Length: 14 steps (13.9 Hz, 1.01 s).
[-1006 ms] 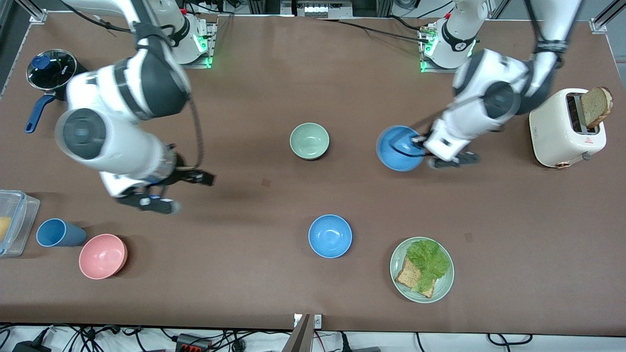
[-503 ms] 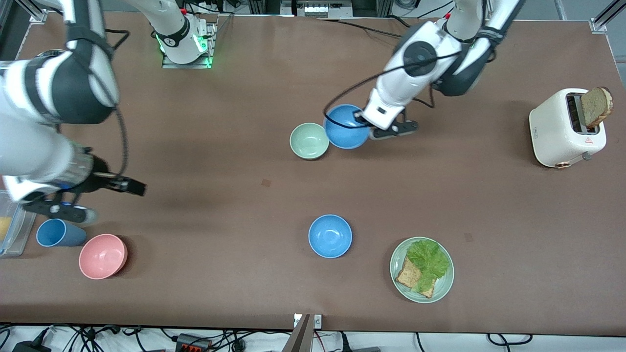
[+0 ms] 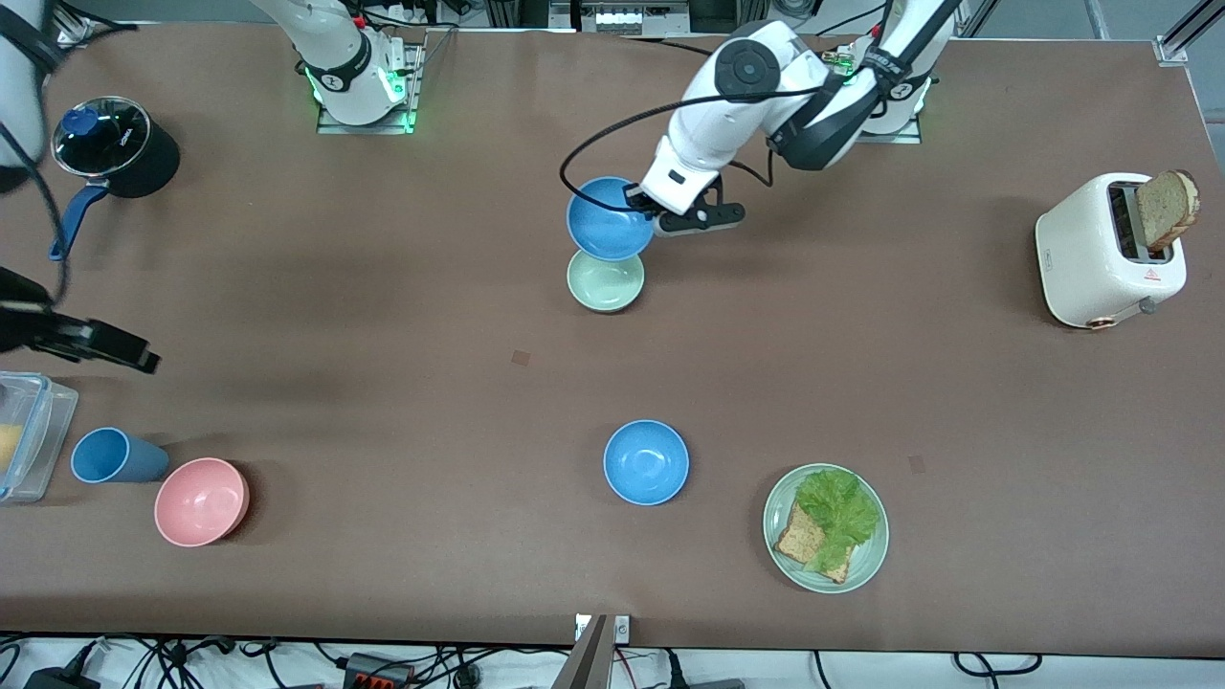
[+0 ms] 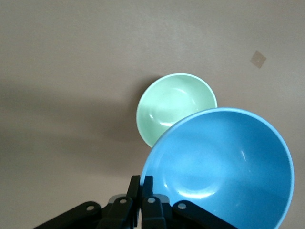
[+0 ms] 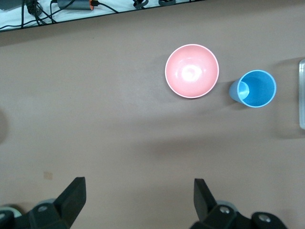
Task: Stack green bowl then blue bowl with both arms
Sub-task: 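Lower the blue bowl into the green bowl with the left gripper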
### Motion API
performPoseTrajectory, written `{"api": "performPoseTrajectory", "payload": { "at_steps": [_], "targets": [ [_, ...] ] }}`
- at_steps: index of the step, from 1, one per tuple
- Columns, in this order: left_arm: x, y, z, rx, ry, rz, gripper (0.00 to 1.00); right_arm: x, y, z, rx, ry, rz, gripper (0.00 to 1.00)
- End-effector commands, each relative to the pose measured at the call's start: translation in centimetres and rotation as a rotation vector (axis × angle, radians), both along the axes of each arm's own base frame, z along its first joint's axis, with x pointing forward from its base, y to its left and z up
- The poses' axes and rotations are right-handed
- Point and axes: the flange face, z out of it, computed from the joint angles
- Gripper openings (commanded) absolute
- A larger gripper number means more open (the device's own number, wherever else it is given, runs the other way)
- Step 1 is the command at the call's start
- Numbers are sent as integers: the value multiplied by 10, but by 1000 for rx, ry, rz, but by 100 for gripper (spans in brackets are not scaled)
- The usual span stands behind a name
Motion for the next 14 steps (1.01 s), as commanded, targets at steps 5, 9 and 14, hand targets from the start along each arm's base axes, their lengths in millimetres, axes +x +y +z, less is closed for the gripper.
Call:
{"api": "performPoseTrajectory", "payload": {
  "at_steps": [5, 9, 14],
  "targets": [
    [12, -34, -46, 92, -115, 38, 0, -42, 5, 20, -104, 50, 73, 100],
    [2, -42, -61, 120, -119, 12, 0, -72, 6, 12, -89, 72, 70, 100],
    [11, -36, -88, 186, -135, 9, 0, -101, 7, 3, -92, 50, 92, 100]
  ]
}}
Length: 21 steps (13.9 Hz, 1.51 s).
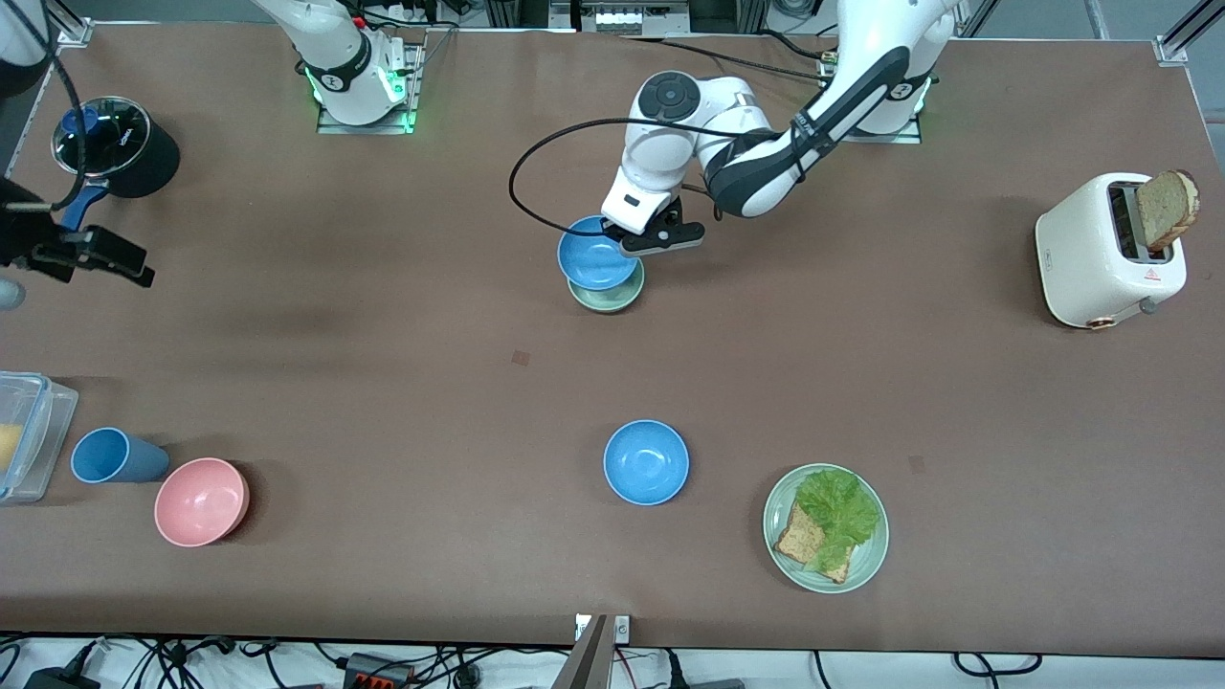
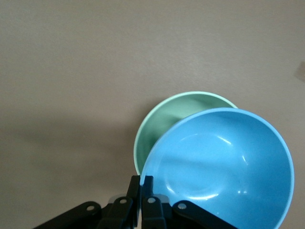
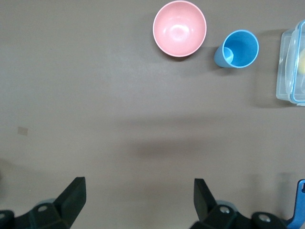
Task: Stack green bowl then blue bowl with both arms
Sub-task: 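Lower the blue bowl into the green bowl with the left gripper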
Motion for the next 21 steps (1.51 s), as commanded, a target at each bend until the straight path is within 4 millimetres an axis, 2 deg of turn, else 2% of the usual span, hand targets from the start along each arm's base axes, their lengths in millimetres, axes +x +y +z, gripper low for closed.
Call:
{"api": "performPoseTrajectory", "payload": {
  "at_steps": [1, 5, 6, 8, 10, 12, 15, 18, 21],
  "targets": [
    [15, 1, -3, 29, -47, -2, 0, -17, 3, 1, -15, -14, 26, 100],
    [21, 4, -9, 35, -49, -7, 1, -18, 4, 3, -11, -5, 24, 100],
    [26, 5, -6, 29, -54, 3, 15, -19, 4, 4, -11, -3, 24, 100],
    [33, 5, 4, 55, -59, 15, 28, -19, 5, 7, -8, -9, 22, 100],
    [43, 5, 17, 86, -51, 37, 51, -19, 7, 6, -14, -5, 29, 100],
    [44, 5, 25, 116, -48, 40, 50, -19, 4, 5, -14, 0, 27, 100],
    [65, 23, 45, 92, -49, 64, 50, -18, 4, 3, -11, 0, 22, 100],
    [88, 54, 80, 49, -18, 55, 52, -17, 4, 2, -13, 1, 19, 100],
    [125, 85, 112, 12, 10, 20, 53, -17, -1, 0, -10, 6, 16, 100]
  ]
}}
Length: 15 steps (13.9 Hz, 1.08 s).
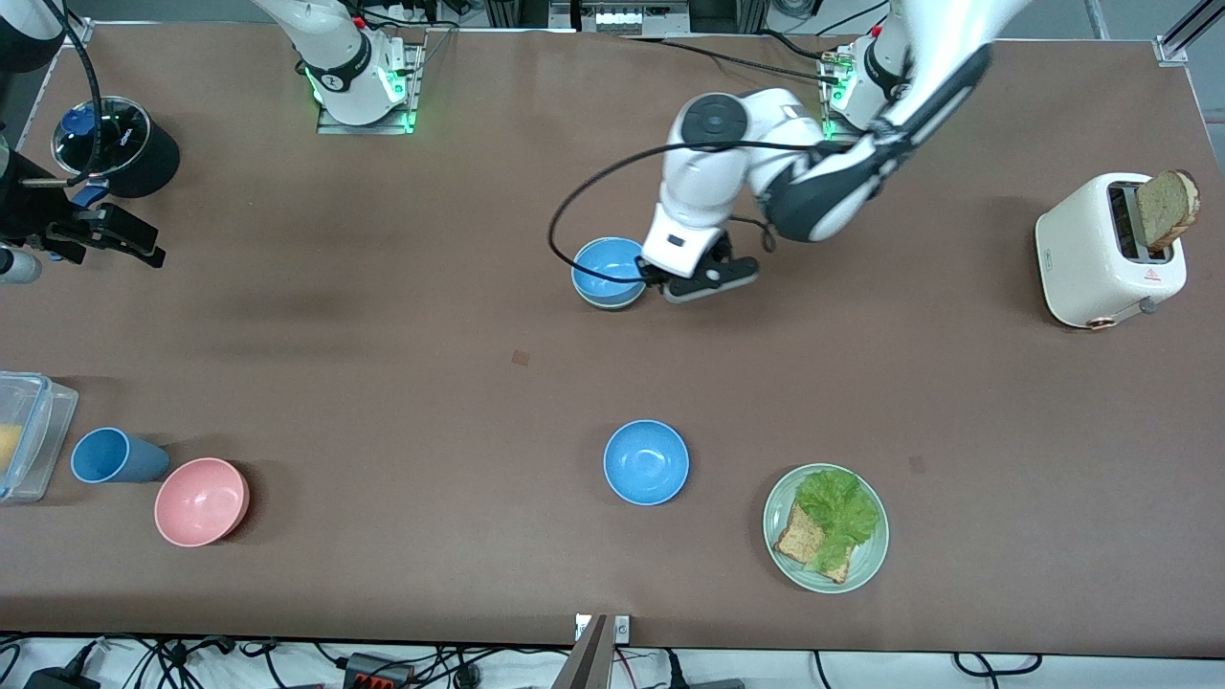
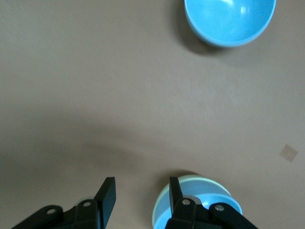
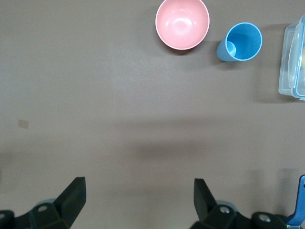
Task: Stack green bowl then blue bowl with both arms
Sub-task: 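Lower the blue bowl into the green bowl with the left gripper, then open the left gripper and withdraw it from the stacked bowls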
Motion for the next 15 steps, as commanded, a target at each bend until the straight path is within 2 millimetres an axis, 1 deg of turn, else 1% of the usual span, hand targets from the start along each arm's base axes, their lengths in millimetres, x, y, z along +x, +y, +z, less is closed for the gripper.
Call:
{"api": "performPoseTrajectory", "payload": {
  "at_steps": [1, 3, 4, 5, 6, 7, 8, 10, 11, 12, 13, 14, 15],
  "targets": [
    [24, 17, 33, -11, 29, -56, 53, -5, -4, 0, -9, 5, 6, 100],
    [40, 28, 55, 16, 34, -76, 55, -5, -9, 0, -6, 5, -3, 100],
    [53, 44, 63, 22, 34, -87, 59, -5, -7, 1, -5, 5, 1, 100],
    [67, 67, 66, 7, 43, -112, 66, -5, -6, 1, -4, 3, 1, 100],
    [80, 88, 70, -24, 58, -141, 65, -4, -1, 1, -4, 3, 12, 100],
    [95, 117, 76, -58, 58, -183, 66, -5, 0, 2, -4, 1, 13, 100],
    [105, 141, 80, -86, 66, -239, 69, -5, 0, 4, -4, 1, 13, 100],
    [110, 182, 97, -96, 81, -317, 77, -7, 2, 5, -4, 4, 18, 100],
    [112, 208, 103, -59, 89, -354, 77, -9, 2, 5, -3, 18, 18, 100],
    [110, 231, 113, -33, 95, -384, 86, -9, 2, 5, -3, 20, 18, 100],
    [111, 257, 119, -40, 91, -397, 100, -9, 2, 5, -3, 20, 18, 100],
    [111, 284, 123, -46, 88, -427, 100, -9, 3, 4, -3, 18, 19, 100],
    [107, 302, 129, -28, 80, -467, 100, -7, 4, 3, -4, 18, 21, 100]
  ]
}}
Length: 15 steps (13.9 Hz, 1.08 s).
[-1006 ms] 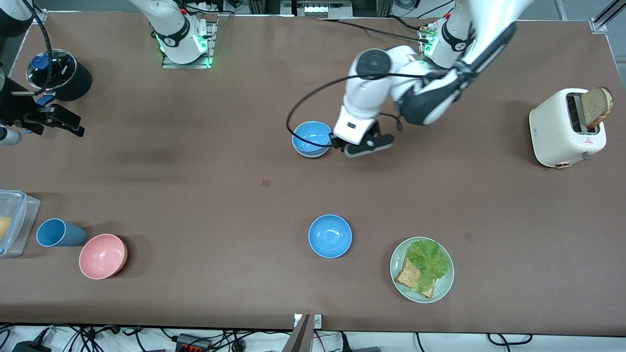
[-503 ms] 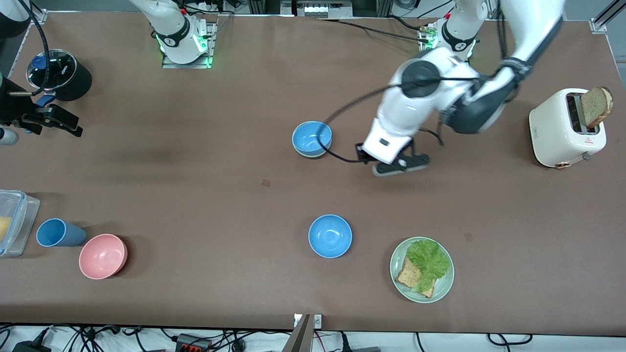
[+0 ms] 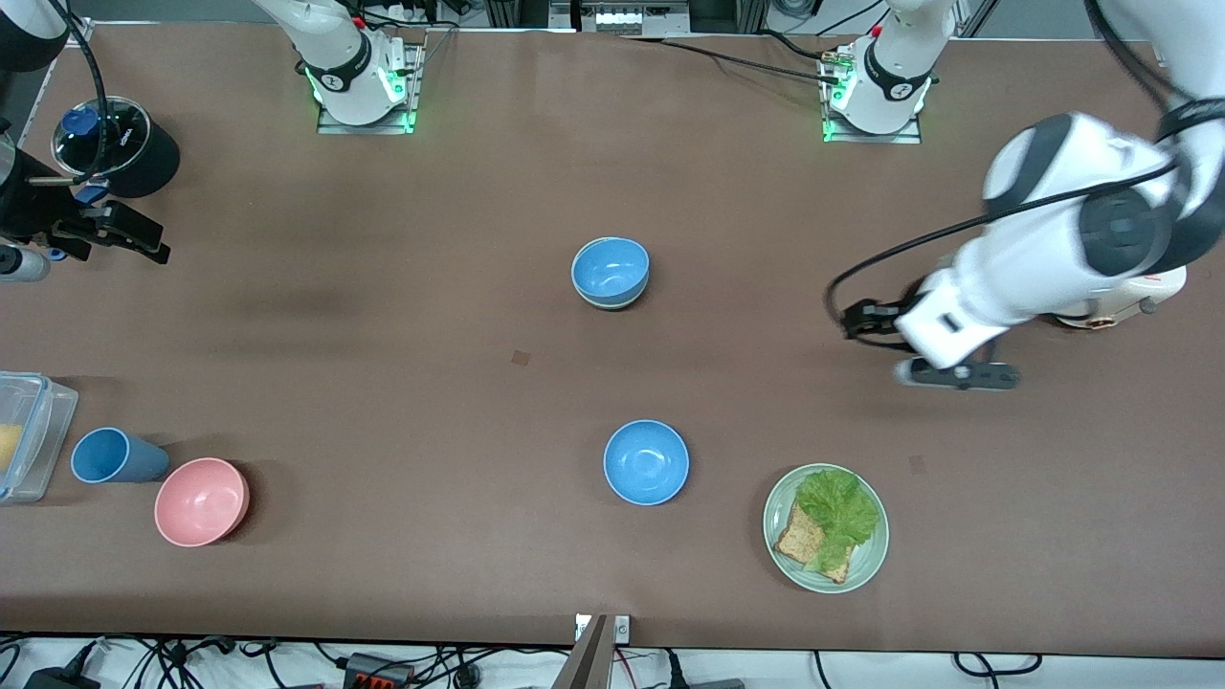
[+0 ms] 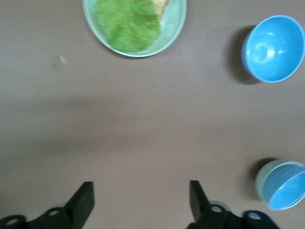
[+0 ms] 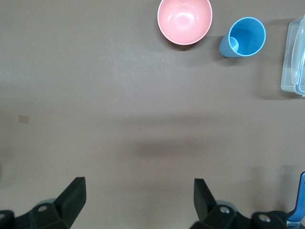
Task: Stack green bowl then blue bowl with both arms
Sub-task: 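Open the left gripper and withdraw it from the stacked bowls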
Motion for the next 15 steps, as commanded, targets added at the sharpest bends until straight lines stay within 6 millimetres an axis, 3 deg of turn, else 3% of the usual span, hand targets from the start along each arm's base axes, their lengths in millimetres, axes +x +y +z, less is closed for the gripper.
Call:
{"api": "performPoseTrajectory", "payload": {
  "at_steps": [1, 3, 6, 8, 10, 15],
  "targets": [
    [-24, 46, 29, 68, -38, -79, 100, -5, 0, 4, -6, -2, 15, 100],
    [-26, 103, 28, 105, -25, -16, 100, -5, -1, 5, -6, -6, 12, 100],
    [-42, 129, 69, 98, 25, 50, 100, -4, 0, 5, -9, -6, 15, 100],
    [-49, 155, 88, 104, 47, 85, 100, -4, 0, 5, -9, -9, 15, 100],
    [-65, 152, 115, 112, 21, 81, 100, -4, 0, 5, -9, -9, 15, 100],
    [-65, 142, 121, 55, 3, 76, 100, -5, 0, 5, -4, -7, 15, 100]
  ]
}}
